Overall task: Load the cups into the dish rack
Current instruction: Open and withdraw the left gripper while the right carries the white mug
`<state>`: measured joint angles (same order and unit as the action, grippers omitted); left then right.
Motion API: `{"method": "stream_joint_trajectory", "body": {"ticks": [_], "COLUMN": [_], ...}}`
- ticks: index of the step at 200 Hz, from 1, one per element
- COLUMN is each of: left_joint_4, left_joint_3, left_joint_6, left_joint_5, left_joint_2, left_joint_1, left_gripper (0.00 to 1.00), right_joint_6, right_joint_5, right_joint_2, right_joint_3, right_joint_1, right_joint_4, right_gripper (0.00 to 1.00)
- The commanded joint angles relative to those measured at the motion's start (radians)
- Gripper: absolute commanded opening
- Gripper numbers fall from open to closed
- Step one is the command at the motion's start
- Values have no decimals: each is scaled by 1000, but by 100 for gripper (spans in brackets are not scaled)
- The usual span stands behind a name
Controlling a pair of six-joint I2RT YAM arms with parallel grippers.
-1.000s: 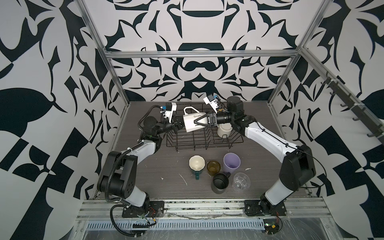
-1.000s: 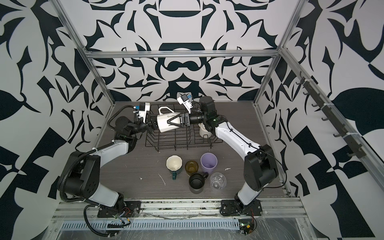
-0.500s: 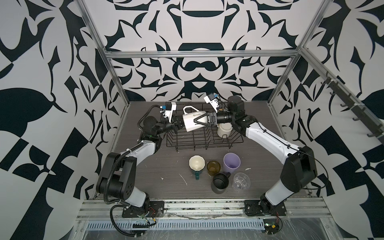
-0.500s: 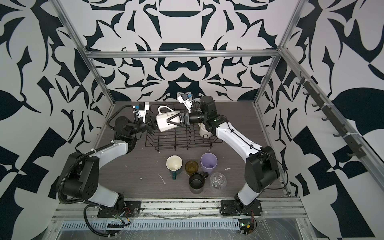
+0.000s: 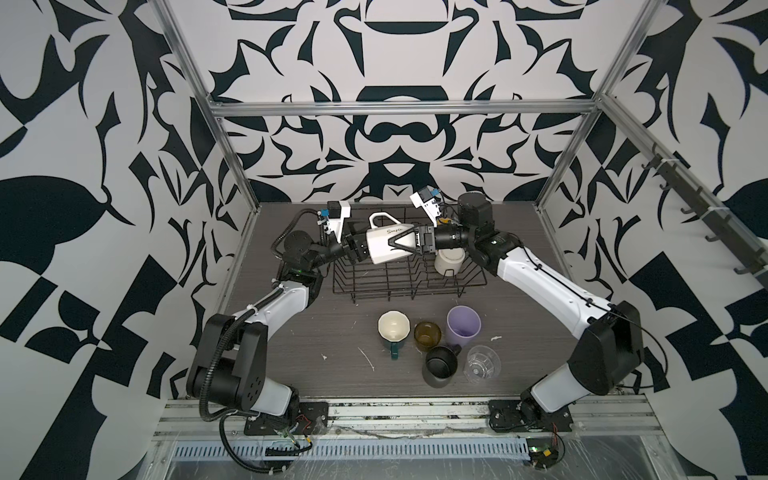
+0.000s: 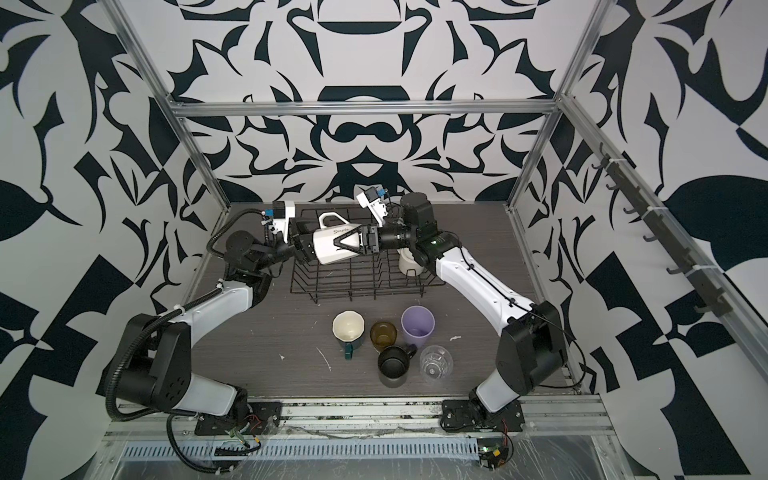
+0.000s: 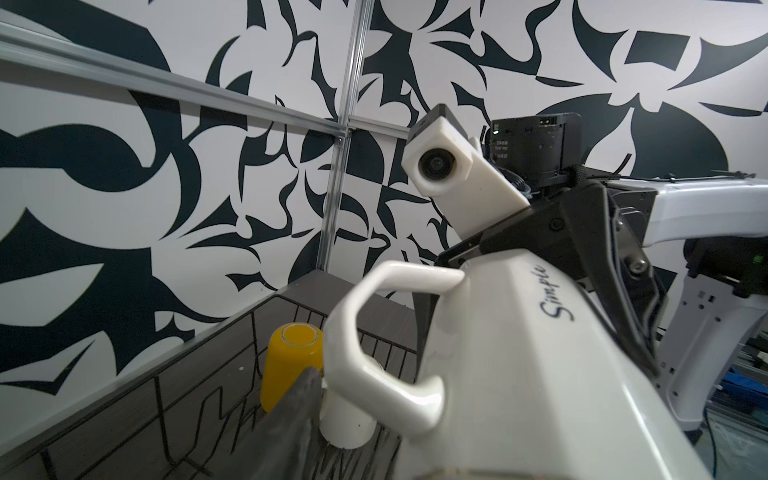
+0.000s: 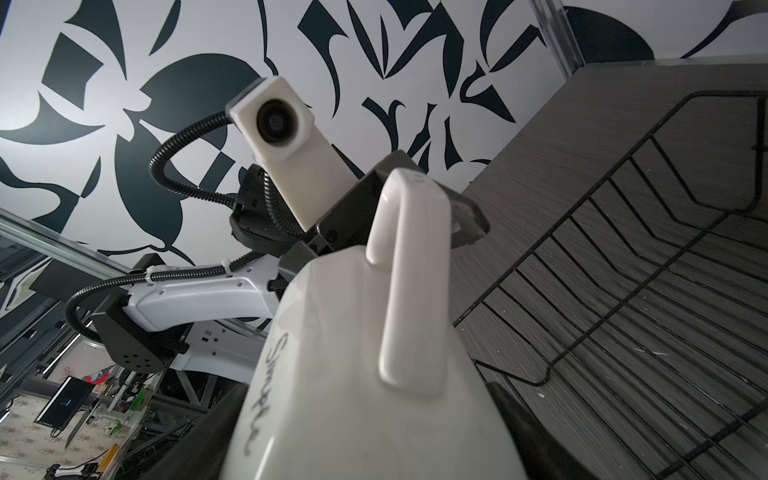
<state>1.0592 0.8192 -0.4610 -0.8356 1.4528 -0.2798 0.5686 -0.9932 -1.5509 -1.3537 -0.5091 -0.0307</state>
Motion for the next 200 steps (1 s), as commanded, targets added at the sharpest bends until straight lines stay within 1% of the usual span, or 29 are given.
{"method": "stream_joint_trajectory", "body": {"ticks": [1,7,12,18,20,25,47,63,78,82,97,127,138,148,161,169,180,190,200], "left_joint_4": [-58,-77,-92,-106,-111,-122,-160,-207,-330,-371,-516,-750,-805,-821,-846,-902,-1049,-1182,-1271], "left_joint_3": [-6,-10,-12,-16,-17,-18,-39,-49,-31,-23,9,68,84,81,76,99,174,245,291], "left_joint_6": [75,92,104,118,122,132,172,200,236,246,283,312,307,296,281,257,238,247,256], "left_joint_5": [33,41,45,52,54,61,97,131,164,179,266,468,531,577,587,590,594,602,639], "left_joint_2": [-58,-67,-75,-83,-86,-93,-124,-150,-170,-206,-248,-327,-352,-380,-413,-419,-407,-383,-367], "left_joint_1": [0,0,0,0,0,1,1,2,2,2,4,4,4,6,8,15,27,37,37], "left_gripper": [68,71,79,84,88,92,100,99,99,99,99,99,99,99,99,99,99,99,99], "right_joint_6": [-27,-28,-28,-27,-28,-28,-28,-36,-55,-60,-87,-228,-255,-285,-324,-347,-374,-398,-417], "right_joint_5": [7,10,12,14,14,17,21,24,32,33,53,163,195,239,304,349,409,454,495], "right_joint_2": [85,90,93,98,98,102,122,140,165,171,193,215,209,199,181,169,151,134,111], "right_joint_3": [-27,-25,-24,-22,-21,-20,-12,-5,0,2,0,-62,-90,-122,-167,-195,-231,-262,-297], "right_joint_1": [12,15,19,22,24,26,48,72,101,109,134,145,149,149,148,149,148,148,148], "right_joint_4": [-60,-57,-54,-52,-51,-47,-36,-14,25,33,95,306,365,422,494,540,585,622,656], "right_gripper": [0,0,0,0,0,0,0,0,0,0,0,0,0,0,0,0,0,0,0]}}
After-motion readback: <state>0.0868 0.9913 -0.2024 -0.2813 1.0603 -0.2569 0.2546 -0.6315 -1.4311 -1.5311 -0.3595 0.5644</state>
